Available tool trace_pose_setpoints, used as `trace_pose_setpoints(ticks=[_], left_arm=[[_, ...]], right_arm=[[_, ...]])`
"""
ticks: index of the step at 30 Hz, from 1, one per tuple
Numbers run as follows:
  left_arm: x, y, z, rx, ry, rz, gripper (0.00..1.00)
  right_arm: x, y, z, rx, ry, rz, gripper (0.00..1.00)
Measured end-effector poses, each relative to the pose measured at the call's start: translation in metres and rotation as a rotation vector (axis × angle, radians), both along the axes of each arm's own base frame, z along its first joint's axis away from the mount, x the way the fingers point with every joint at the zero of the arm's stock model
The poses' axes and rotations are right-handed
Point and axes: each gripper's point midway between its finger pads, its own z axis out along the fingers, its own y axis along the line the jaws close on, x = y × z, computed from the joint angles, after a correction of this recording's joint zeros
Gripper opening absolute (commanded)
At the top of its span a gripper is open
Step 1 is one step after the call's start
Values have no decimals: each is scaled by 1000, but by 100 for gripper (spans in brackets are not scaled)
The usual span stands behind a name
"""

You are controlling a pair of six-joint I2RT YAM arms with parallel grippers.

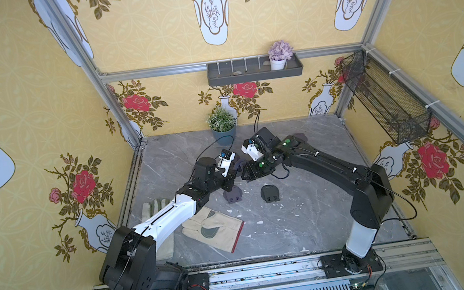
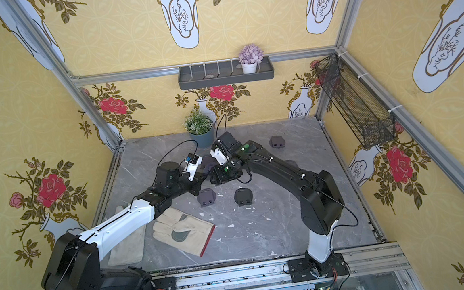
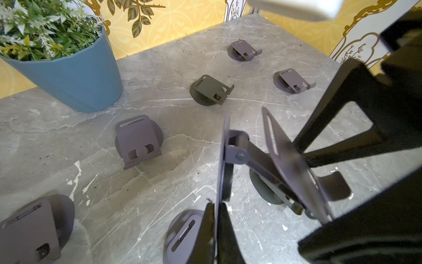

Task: Open the phone stand

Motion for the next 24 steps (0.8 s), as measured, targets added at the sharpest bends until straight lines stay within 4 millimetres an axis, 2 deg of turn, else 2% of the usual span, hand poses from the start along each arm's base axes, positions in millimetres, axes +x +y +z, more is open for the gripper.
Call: trace_pose_setpoints(ticks=[5,8,9,10,11,16,24], left_arm=[[-1,0,1,-19,38,17,0],[-4,-1,-1,-43,83,31,0],[-5,-1,-2,-51,97,35,0],[-5,-1,-2,-60,110,41,0],[-6,-2,-2,-70,121,46,0],[2,9,-4,-87,152,135,0],[-5,3,-9,-101,193,108,0]], right_arm=[[-1,1,-3,-10,-1,2,46],[-2,1,-6,-11,3,2,56],[-3,2,-6,-11,5,3,65],[-3,2,-6,-10,7,3,80],[-2,2,-6,-10,6,-2,99],[-9,-3,-9,-25,27,-10,98],[-7,-15,-4,-17,8,-47,98]])
